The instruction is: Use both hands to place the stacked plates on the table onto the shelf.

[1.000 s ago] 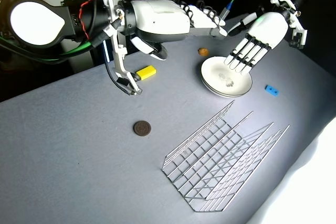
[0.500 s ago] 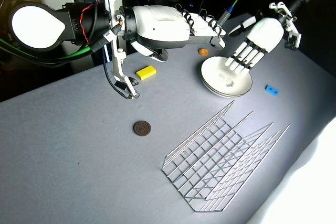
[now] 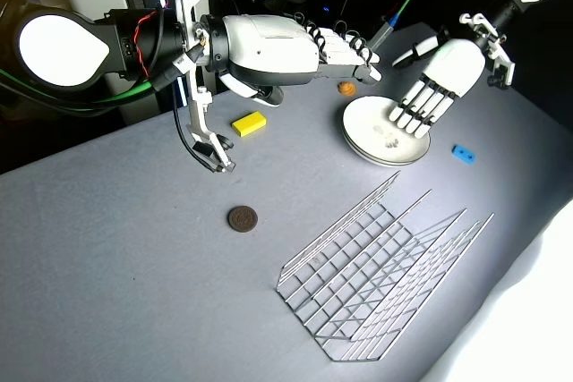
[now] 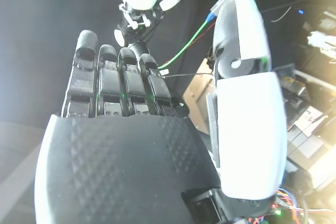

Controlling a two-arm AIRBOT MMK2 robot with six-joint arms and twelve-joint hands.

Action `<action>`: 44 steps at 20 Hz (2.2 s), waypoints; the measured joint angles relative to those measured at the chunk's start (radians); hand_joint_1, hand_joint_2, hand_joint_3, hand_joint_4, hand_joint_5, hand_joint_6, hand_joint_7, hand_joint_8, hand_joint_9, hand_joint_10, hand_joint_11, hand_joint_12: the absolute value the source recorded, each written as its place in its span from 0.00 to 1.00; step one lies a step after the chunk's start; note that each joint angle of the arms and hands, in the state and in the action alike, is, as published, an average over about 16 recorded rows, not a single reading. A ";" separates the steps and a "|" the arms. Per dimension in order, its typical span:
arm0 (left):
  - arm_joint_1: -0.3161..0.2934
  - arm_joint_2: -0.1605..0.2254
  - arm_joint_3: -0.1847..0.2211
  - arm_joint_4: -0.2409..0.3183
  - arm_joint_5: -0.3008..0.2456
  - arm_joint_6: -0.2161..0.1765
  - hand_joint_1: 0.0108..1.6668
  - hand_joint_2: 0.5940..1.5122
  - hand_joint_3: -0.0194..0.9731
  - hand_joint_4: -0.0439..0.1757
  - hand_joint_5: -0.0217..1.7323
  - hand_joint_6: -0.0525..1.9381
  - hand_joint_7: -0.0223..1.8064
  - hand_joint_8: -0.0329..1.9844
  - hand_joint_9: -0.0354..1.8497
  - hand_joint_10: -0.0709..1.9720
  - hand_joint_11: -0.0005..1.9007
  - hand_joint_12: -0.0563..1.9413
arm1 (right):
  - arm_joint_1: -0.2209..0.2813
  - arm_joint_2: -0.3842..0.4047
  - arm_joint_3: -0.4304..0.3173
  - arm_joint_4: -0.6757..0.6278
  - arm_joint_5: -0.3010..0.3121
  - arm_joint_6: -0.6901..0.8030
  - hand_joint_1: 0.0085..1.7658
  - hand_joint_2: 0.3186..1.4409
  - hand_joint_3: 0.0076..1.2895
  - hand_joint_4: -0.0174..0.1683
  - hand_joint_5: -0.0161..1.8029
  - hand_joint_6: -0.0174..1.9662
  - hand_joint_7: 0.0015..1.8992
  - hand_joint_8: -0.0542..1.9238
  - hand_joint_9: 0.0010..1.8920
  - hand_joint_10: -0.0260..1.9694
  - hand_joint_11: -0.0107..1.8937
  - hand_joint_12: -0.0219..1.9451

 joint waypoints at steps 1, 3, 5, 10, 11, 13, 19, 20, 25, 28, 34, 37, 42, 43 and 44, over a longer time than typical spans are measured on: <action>0.004 -0.002 0.003 -0.001 0.001 0.001 0.00 0.53 0.04 0.20 0.02 0.03 0.02 0.01 0.03 0.04 0.01 0.03 | -0.003 0.000 0.000 0.000 0.000 -0.005 0.54 0.66 0.00 0.12 0.02 0.02 0.01 0.03 0.01 0.02 0.02 0.17; 0.012 -0.006 0.006 -0.003 0.003 0.004 0.00 0.53 0.04 0.20 0.02 0.03 0.02 0.01 0.03 0.04 0.01 0.03 | -0.009 -0.002 0.000 0.000 -0.001 -0.017 0.53 0.67 0.00 0.12 0.02 0.02 0.01 0.03 0.01 0.02 0.02 0.18; 0.018 -0.009 0.007 -0.004 0.005 0.006 0.00 0.53 0.04 0.20 0.02 0.02 0.02 0.01 0.03 0.04 0.01 0.03 | -0.014 -0.006 0.001 0.000 -0.001 -0.030 0.52 0.68 0.00 0.12 0.02 0.02 0.01 0.03 0.01 0.02 0.02 0.18; 0.028 -0.009 -0.013 -0.013 0.021 0.012 0.00 0.53 0.04 0.19 0.02 0.02 0.01 0.01 0.03 0.04 0.01 0.03 | -0.027 -0.031 0.016 0.001 -0.002 -0.057 0.51 0.69 0.00 0.12 0.02 0.02 0.01 0.03 0.01 0.02 0.02 0.20; 0.029 -0.009 -0.022 -0.016 0.026 0.013 0.00 0.53 0.04 0.19 0.01 0.02 0.01 0.01 0.03 0.04 0.01 0.03 | -0.029 -0.039 0.021 0.001 -0.002 -0.062 0.51 0.69 0.00 0.12 0.02 0.02 0.01 0.03 0.01 0.02 0.02 0.21; 0.028 -0.008 -0.042 -0.019 0.038 0.014 0.00 0.53 0.04 0.18 0.01 0.02 0.01 0.01 0.03 0.04 0.01 0.03 | -0.034 -0.057 0.034 0.007 -0.004 -0.080 0.50 0.69 0.00 0.12 0.02 0.02 0.01 0.03 0.01 0.02 0.02 0.21; 0.008 -0.006 -0.118 -0.027 0.088 0.013 0.00 0.52 0.04 0.18 0.01 0.02 0.01 0.01 0.03 0.04 0.01 0.03 | -0.041 -0.138 0.089 0.042 -0.016 -0.138 0.51 0.68 0.00 0.12 0.02 0.02 0.01 0.03 0.02 0.01 0.02 0.23; 0.003 -0.006 -0.130 -0.028 0.096 0.012 0.00 0.52 0.04 0.17 0.01 0.01 0.01 0.01 0.03 0.04 0.01 0.03 | -0.041 -0.154 0.102 0.047 -0.018 -0.145 0.50 0.67 0.00 0.12 0.02 0.02 0.01 0.03 0.02 0.01 0.02 0.23; -0.018 -0.006 -0.179 -0.031 0.129 0.008 0.00 0.52 0.04 0.17 0.01 0.01 0.01 0.01 0.03 0.04 0.01 0.03 | -0.045 -0.239 0.168 0.077 -0.041 -0.194 0.49 0.68 0.00 0.12 0.02 0.02 0.02 0.03 0.03 0.01 0.02 0.25; -0.028 -0.006 -0.193 -0.029 0.140 0.005 0.00 0.52 0.04 0.17 0.01 0.01 0.01 0.01 0.03 0.04 0.01 0.03 | -0.050 -0.293 0.211 0.093 -0.059 -0.229 0.48 0.68 0.00 0.12 0.02 0.02 0.03 0.03 0.03 0.01 0.02 0.27; -0.033 -0.006 -0.197 -0.026 0.146 0.001 0.00 0.52 0.04 0.17 0.01 0.01 0.01 0.01 0.03 0.04 0.01 0.03 | -0.060 -0.404 0.307 0.099 -0.085 -0.272 0.47 0.69 0.00 0.12 0.06 0.02 0.07 0.03 0.07 0.02 0.02 0.38; -0.033 -0.006 -0.197 -0.026 0.147 0.000 0.00 0.52 0.04 0.17 0.01 0.01 0.01 0.01 0.03 0.04 0.01 0.03 | -0.065 -0.458 0.351 0.109 -0.093 -0.296 0.46 0.70 0.00 0.12 0.11 0.02 0.13 0.04 0.12 0.04 0.03 0.46; -0.034 -0.006 -0.196 -0.026 0.148 -0.002 0.00 0.52 0.04 0.17 0.01 0.01 0.01 0.01 0.03 0.04 0.01 0.03 | -0.072 -0.531 0.413 0.130 -0.084 -0.322 0.48 0.70 0.00 0.11 0.24 0.05 0.27 0.04 0.26 0.06 0.11 0.56; -0.034 -0.006 -0.196 -0.026 0.148 -0.002 0.00 0.52 0.04 0.17 0.01 0.01 0.01 0.01 0.03 0.04 0.01 0.03 | -0.072 -0.542 0.422 0.135 -0.079 -0.325 0.49 0.69 0.00 0.11 0.27 0.06 0.30 0.04 0.30 0.06 0.14 0.58; -0.034 -0.006 -0.196 -0.026 0.148 -0.002 0.00 0.52 0.04 0.17 0.01 0.01 0.01 0.01 0.03 0.04 0.01 0.03 | -0.073 -0.552 0.431 0.139 -0.074 -0.328 0.50 0.69 0.00 0.11 0.29 0.08 0.33 0.05 0.33 0.06 0.16 0.59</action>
